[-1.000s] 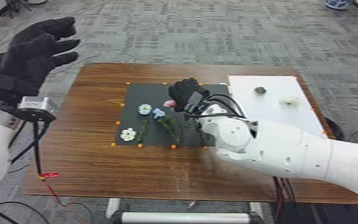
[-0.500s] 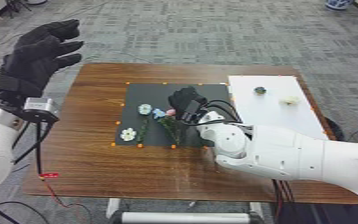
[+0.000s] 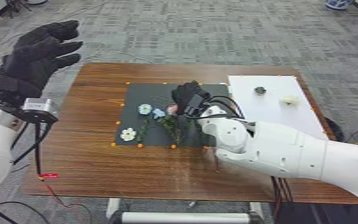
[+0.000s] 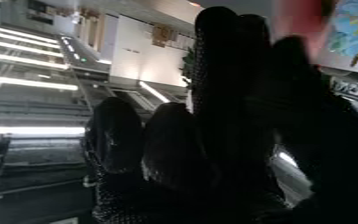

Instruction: Arrange flowers

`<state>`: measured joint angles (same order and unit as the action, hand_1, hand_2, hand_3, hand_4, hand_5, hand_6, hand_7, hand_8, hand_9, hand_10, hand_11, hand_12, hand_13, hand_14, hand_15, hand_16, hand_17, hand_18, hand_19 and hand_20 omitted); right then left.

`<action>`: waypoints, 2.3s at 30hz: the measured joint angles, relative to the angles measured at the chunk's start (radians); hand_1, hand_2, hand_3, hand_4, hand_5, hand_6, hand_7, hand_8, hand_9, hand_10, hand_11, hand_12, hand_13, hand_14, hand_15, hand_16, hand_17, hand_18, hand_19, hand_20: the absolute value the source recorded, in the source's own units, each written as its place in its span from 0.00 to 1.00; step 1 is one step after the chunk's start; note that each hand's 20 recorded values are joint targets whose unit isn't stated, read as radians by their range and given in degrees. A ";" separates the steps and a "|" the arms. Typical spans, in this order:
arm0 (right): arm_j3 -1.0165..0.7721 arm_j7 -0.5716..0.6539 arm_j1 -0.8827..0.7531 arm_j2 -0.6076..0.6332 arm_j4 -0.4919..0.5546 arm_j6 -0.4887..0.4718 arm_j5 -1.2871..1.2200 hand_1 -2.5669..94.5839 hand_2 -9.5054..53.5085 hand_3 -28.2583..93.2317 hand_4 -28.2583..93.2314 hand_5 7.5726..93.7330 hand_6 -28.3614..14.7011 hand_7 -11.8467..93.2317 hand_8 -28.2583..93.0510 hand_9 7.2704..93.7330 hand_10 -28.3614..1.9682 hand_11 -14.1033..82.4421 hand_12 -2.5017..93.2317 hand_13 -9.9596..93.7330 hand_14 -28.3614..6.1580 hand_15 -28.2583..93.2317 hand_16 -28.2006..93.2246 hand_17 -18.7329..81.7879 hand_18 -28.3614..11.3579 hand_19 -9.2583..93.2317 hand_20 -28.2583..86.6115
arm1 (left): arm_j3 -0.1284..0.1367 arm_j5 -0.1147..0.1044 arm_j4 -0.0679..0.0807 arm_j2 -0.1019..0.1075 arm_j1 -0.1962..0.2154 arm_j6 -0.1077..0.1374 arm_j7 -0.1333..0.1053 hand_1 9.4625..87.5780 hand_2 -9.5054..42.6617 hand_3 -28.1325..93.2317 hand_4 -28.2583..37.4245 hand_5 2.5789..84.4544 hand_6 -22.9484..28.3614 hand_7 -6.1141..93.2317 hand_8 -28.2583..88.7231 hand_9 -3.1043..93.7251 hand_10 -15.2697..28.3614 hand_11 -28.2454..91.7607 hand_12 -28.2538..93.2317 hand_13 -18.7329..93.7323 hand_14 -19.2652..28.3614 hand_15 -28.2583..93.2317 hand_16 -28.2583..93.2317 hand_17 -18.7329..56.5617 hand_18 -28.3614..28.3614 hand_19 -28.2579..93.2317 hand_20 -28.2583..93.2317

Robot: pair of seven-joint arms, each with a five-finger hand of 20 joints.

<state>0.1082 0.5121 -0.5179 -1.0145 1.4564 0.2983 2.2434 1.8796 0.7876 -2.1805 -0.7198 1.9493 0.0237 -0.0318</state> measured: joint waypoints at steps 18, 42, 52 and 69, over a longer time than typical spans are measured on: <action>-0.273 -0.015 -0.146 0.112 0.212 -0.065 -0.014 0.27 0.00 0.99 0.02 0.35 0.56 0.38 0.13 0.39 0.43 0.46 0.30 0.65 0.54 0.95 0.46 0.50 0.16 0.96 0.74 | 0.021 0.000 -0.005 -0.013 0.026 0.002 -0.001 0.21 0.08 0.82 0.05 0.28 0.51 0.28 0.16 0.22 0.58 0.40 0.39 0.25 0.68 0.56 0.21 0.11 0.86 0.57 0.31; -0.550 0.154 -0.274 0.379 -0.093 -0.335 -0.195 0.30 0.00 0.97 0.00 0.31 0.48 0.31 0.15 0.41 0.43 0.35 0.23 0.68 0.54 0.95 0.43 0.53 0.16 0.97 0.70 | 0.048 0.001 -0.033 -0.083 0.153 0.039 -0.027 0.21 0.09 0.82 0.05 0.27 0.50 0.30 0.15 0.22 0.58 0.41 0.39 0.25 0.69 0.57 0.21 0.11 0.86 0.57 0.30; -0.504 0.160 -0.279 0.371 -0.099 -0.382 -0.178 0.50 0.03 0.94 0.00 0.52 0.64 0.58 0.21 0.65 0.64 0.46 0.45 0.77 0.65 0.91 0.46 0.59 0.21 1.00 0.68 | 0.072 0.000 -0.032 -0.071 0.152 0.039 -0.027 0.21 0.09 0.82 0.05 0.27 0.50 0.30 0.15 0.22 0.58 0.41 0.39 0.25 0.69 0.57 0.20 0.11 0.86 0.57 0.30; -0.183 0.060 -0.121 0.386 0.095 0.199 -0.096 0.52 0.00 0.95 0.08 0.80 0.68 0.54 0.20 0.90 0.76 0.42 0.56 0.85 0.70 0.88 0.50 0.65 0.21 1.00 0.72 | 0.160 0.001 -0.072 -0.156 0.272 0.062 -0.037 0.21 0.09 0.82 0.05 0.27 0.50 0.30 0.15 0.22 0.58 0.41 0.39 0.25 0.68 0.57 0.21 0.11 0.86 0.57 0.30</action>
<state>-0.0747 0.5724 -0.6393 -0.6282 1.5514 0.4975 2.1475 2.0400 0.7887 -2.2525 -0.8762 2.2212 0.0855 -0.0688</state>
